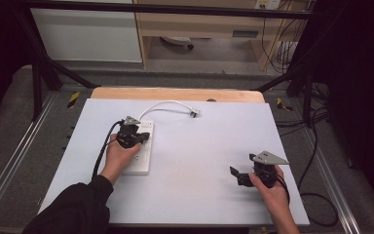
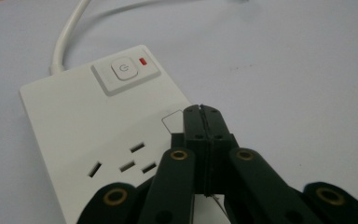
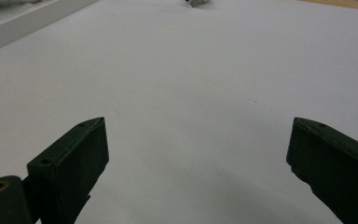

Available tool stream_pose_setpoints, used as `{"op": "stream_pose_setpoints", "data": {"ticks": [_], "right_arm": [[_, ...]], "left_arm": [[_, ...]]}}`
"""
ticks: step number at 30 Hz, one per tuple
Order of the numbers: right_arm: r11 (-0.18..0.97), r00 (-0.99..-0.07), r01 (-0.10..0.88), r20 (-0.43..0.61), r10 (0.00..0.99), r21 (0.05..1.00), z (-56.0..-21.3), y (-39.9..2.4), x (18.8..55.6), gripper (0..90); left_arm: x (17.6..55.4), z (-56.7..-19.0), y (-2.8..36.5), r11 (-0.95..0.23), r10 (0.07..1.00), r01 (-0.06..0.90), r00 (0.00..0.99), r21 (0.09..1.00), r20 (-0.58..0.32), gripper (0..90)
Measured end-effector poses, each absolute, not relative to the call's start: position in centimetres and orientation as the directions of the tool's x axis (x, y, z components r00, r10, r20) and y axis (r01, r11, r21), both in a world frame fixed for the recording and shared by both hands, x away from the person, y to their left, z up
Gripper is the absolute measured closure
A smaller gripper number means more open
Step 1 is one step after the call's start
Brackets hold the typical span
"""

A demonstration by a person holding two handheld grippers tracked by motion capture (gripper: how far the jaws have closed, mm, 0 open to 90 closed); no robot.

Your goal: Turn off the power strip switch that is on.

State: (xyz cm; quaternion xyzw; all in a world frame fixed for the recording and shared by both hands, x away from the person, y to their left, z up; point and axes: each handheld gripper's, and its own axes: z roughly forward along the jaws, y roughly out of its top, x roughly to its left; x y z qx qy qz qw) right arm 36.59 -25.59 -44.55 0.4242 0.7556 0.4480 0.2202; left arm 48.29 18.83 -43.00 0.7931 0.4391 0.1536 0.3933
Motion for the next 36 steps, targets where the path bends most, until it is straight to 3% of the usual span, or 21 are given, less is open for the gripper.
{"op": "stream_pose_setpoints", "data": {"ticks": [12, 26, 30, 32, 36], "right_arm": [[0.238, -0.544, 0.443, 0.048, 0.838, 0.865, -44.6, -25.6, 36.6, 5.9], [0.235, -0.543, 0.445, 0.052, 0.838, 0.864, -44.5, -25.6, 36.6, 5.9], [0.236, -0.543, 0.446, 0.051, 0.838, 0.863, -44.6, -25.6, 36.7, 5.9], [0.235, -0.545, 0.443, 0.051, 0.837, 0.865, -44.6, -25.5, 36.7, 5.9], [0.236, -0.546, 0.444, 0.052, 0.836, 0.864, -44.6, -25.5, 36.7, 5.8]], "left_arm": [[48.3, -43.0, 18.9, -0.296, 0.812, 0.583, 0.571, 0.757, -0.122, 90.0], [48.2, -41.8, 19.2, -0.265, 0.798, 0.522, 0.591, 0.811, -0.119, 90.0], [48.0, -41.3, 19.2, -0.243, 0.802, 0.496, 0.586, 0.834, -0.115, 71.3], [47.9, -41.0, 19.1, -0.234, 0.807, 0.489, 0.579, 0.840, -0.112, 57.1], [47.9, -40.5, 19.0, -0.223, 0.809, 0.480, 0.577, 0.849, -0.113, 41.0]]}}
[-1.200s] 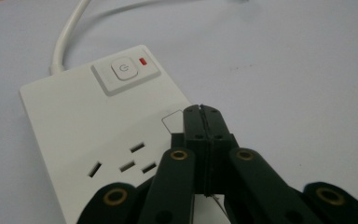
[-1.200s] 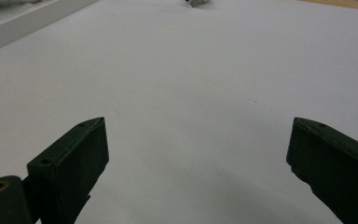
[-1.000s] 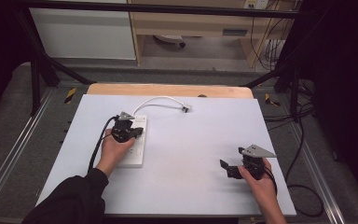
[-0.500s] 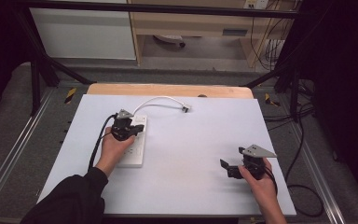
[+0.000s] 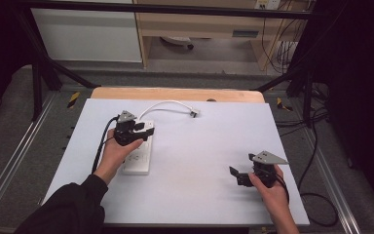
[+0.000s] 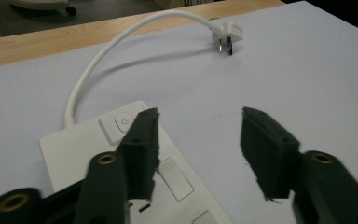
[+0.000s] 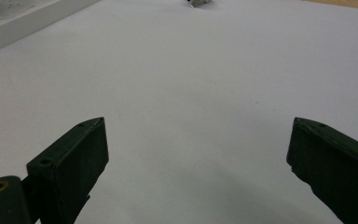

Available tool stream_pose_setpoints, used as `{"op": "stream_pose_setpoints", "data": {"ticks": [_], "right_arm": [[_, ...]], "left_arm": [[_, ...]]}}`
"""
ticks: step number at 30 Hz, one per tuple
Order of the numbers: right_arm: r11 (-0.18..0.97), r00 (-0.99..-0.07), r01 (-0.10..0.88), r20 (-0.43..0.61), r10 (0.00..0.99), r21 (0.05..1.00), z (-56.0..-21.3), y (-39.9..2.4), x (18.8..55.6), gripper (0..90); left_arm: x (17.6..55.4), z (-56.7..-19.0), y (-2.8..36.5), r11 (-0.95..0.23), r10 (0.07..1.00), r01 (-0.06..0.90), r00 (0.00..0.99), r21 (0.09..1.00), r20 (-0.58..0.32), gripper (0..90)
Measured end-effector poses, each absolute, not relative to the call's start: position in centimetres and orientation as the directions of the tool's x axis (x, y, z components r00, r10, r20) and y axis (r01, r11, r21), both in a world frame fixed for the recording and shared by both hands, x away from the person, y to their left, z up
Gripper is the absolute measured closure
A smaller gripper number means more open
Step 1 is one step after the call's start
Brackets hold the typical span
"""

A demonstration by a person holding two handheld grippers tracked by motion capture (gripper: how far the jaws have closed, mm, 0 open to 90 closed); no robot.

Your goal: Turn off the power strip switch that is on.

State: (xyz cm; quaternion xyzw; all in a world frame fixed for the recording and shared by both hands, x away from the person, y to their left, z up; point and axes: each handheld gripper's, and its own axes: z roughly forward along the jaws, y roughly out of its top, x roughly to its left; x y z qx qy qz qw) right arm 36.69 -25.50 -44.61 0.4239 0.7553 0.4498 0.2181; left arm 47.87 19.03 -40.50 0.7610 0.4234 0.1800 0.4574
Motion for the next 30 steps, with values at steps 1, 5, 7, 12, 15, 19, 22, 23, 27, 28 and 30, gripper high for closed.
{"op": "stream_pose_setpoints", "data": {"ticks": [1, 5, 7, 12, 15, 19, 22, 23, 27, 28, 30], "right_arm": [[0.236, -0.545, 0.443, 0.051, 0.837, 0.865, -44.6, -25.5, 36.7, 5.8], [0.235, -0.544, 0.444, 0.052, 0.838, 0.865, -44.6, -25.6, 36.7, 5.7], [0.236, -0.544, 0.444, 0.051, 0.837, 0.865, -44.6, -25.6, 36.7, 5.7], [0.235, -0.544, 0.446, 0.053, 0.838, 0.864, -44.7, -25.6, 36.8, 5.6], [0.236, -0.546, 0.443, 0.052, 0.836, 0.865, -44.6, -25.6, 36.7, 5.6], [0.234, -0.548, 0.438, 0.052, 0.835, 0.868, -44.6, -25.6, 36.7, 5.2], [0.232, -0.546, 0.439, 0.053, 0.836, 0.868, -44.6, -25.6, 36.8, 4.8], [0.231, -0.545, 0.440, 0.054, 0.837, 0.868, -44.6, -25.6, 36.8, 4.7], [0.228, -0.539, 0.445, 0.056, 0.840, 0.866, -44.6, -25.6, 36.8, 2.8], [0.228, -0.538, 0.448, 0.058, 0.841, 0.864, -44.6, -25.6, 36.8, 2.8], [0.228, -0.541, 0.449, 0.060, 0.839, 0.864, -44.6, -25.5, 36.8, 2.6]], "left_arm": [[47.9, -40.4, 19.0, -0.216, 0.809, 0.480, 0.575, 0.850, -0.119, 36.8], [47.8, -40.1, 18.8, -0.185, 0.810, 0.471, 0.569, 0.862, -0.138, 19.0], [47.8, -39.9, 18.8, -0.166, 0.813, 0.476, 0.562, 0.864, -0.153, 15.2], [47.5, -39.3, 19.1, -0.153, 0.814, 0.466, 0.559, 0.871, -0.156, 10.0], [47.4, -38.9, 19.4, -0.131, 0.819, 0.463, 0.548, 0.877, -0.167, 9.0], [47.0, -38.4, 19.7, -0.127, 0.817, 0.455, 0.552, 0.882, -0.167, 8.4], [46.5, -37.9, 20.1, -0.127, 0.816, 0.449, 0.554, 0.885, -0.164, 7.5], [46.3, -37.7, 20.2, -0.126, 0.817, 0.446, 0.553, 0.886, -0.162, 6.8], [45.6, -36.9, 20.6, -0.136, 0.815, 0.430, 0.561, 0.893, -0.146, 6.2], [45.4, -36.8, 20.8, -0.138, 0.814, 0.427, 0.563, 0.894, -0.143, 6.2], [45.1, -36.5, 21.0, -0.137, 0.811, 0.423, 0.567, 0.896, -0.144, 6.2]]}}
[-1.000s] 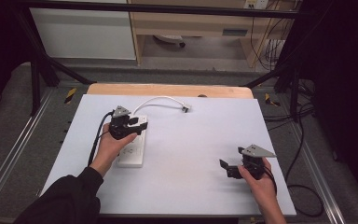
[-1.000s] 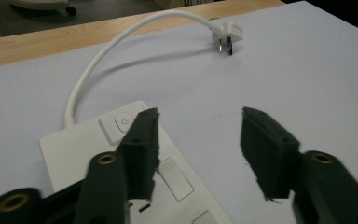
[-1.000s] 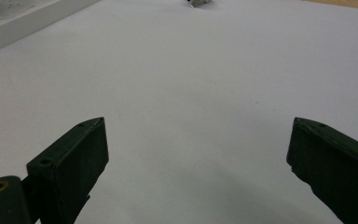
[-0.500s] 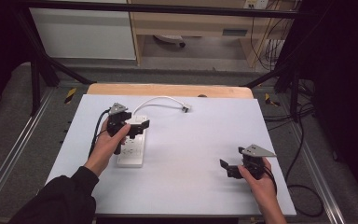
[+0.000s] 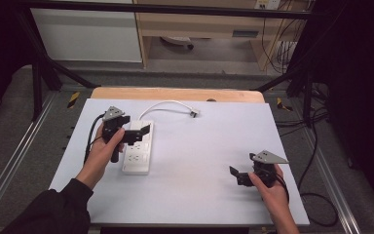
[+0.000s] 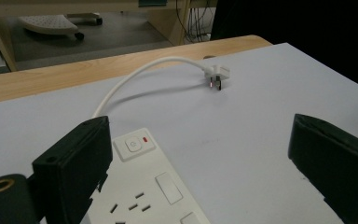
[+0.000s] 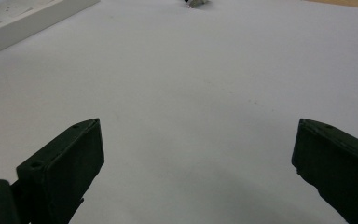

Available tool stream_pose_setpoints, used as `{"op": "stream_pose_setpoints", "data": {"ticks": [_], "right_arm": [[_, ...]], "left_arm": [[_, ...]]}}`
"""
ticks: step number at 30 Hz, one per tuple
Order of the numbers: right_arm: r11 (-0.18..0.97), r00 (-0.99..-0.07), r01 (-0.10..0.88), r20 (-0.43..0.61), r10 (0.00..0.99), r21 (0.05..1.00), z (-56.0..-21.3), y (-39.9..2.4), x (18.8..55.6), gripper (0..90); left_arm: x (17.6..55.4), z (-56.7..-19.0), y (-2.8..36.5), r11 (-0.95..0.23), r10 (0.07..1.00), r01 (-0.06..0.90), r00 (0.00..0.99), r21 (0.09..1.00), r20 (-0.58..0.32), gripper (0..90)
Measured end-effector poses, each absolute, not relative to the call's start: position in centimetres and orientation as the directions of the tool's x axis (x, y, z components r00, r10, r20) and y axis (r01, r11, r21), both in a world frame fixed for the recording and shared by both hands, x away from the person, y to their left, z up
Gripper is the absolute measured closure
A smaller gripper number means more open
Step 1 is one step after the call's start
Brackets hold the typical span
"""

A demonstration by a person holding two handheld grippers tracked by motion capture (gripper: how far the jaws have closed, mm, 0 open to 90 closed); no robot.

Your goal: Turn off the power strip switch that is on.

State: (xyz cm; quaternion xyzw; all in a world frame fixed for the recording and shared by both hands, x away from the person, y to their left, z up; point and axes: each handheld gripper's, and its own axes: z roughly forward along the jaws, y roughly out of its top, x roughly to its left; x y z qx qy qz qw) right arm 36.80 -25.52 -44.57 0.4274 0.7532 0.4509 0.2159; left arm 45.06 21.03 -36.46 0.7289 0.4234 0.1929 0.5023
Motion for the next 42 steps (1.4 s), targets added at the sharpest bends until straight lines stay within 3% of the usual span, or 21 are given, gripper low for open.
{"op": "stream_pose_setpoints", "data": {"ticks": [27, 42], "right_arm": [[0.236, -0.542, 0.449, 0.053, 0.839, 0.862, -44.6, -25.6, 36.9, 3.2], [0.240, -0.544, 0.449, 0.050, 0.837, 0.861, -44.6, -25.5, 36.8, 3.2]], "left_arm": [[38.2, -33.5, 25.1, -0.125, 0.791, 0.357, 0.599, 0.926, -0.124, 5.6], [35.0, -36.8, 27.9, -0.069, 0.816, 0.388, 0.553, 0.919, -0.172, 6.7]]}}
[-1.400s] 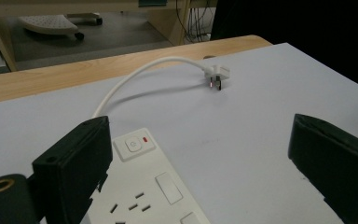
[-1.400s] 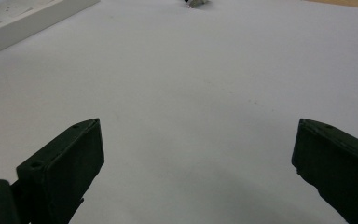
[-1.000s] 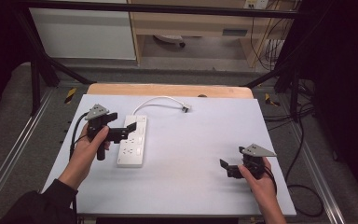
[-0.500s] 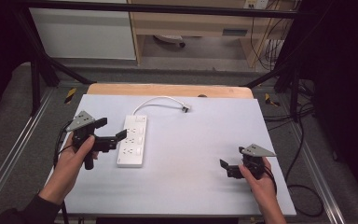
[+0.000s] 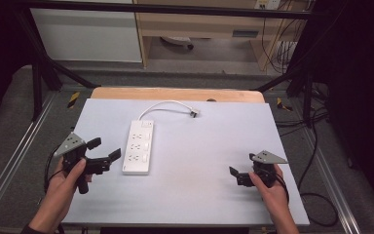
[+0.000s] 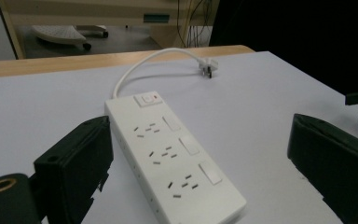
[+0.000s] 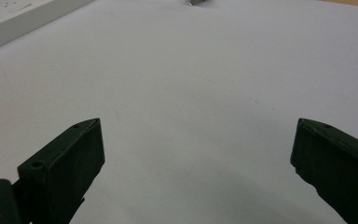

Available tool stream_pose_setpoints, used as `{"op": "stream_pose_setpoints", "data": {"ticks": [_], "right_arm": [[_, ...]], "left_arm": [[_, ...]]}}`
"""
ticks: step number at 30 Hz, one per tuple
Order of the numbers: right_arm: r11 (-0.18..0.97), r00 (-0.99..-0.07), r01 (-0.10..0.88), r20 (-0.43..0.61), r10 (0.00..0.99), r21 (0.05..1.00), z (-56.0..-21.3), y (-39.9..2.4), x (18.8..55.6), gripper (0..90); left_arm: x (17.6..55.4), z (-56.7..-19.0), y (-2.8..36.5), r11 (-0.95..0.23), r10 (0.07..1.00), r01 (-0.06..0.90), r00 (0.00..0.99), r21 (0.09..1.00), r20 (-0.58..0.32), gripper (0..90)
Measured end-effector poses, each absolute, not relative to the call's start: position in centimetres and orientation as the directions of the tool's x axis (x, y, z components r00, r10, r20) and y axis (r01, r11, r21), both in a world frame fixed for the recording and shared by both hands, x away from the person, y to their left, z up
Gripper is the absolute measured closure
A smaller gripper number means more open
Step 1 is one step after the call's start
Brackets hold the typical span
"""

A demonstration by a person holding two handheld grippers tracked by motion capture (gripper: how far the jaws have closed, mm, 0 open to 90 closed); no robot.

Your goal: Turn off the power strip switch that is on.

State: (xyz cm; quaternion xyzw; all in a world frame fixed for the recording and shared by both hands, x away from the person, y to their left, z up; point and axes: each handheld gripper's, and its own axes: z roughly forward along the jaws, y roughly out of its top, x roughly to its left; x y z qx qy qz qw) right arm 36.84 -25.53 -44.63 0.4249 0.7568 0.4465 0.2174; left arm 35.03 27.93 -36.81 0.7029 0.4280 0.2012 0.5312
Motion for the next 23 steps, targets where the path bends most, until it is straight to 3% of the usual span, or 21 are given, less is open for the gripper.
{"op": "stream_pose_setpoints", "data": {"ticks": [16, 23], "right_arm": [[0.235, -0.532, 0.456, 0.052, 0.845, 0.858, -44.7, -25.7, 36.9, 3.5], [0.272, -0.452, 0.536, 0.000, 0.892, 0.799, -45.7, -26.0, 37.5, 3.4]], "left_arm": [[32.6, -41.7, 29.9, -0.078, 0.826, 0.456, 0.527, 0.887, -0.199, 8.8], [32.0, -42.9, 29.4, -0.141, 0.823, 0.480, 0.542, 0.866, -0.166, 8.7]]}}
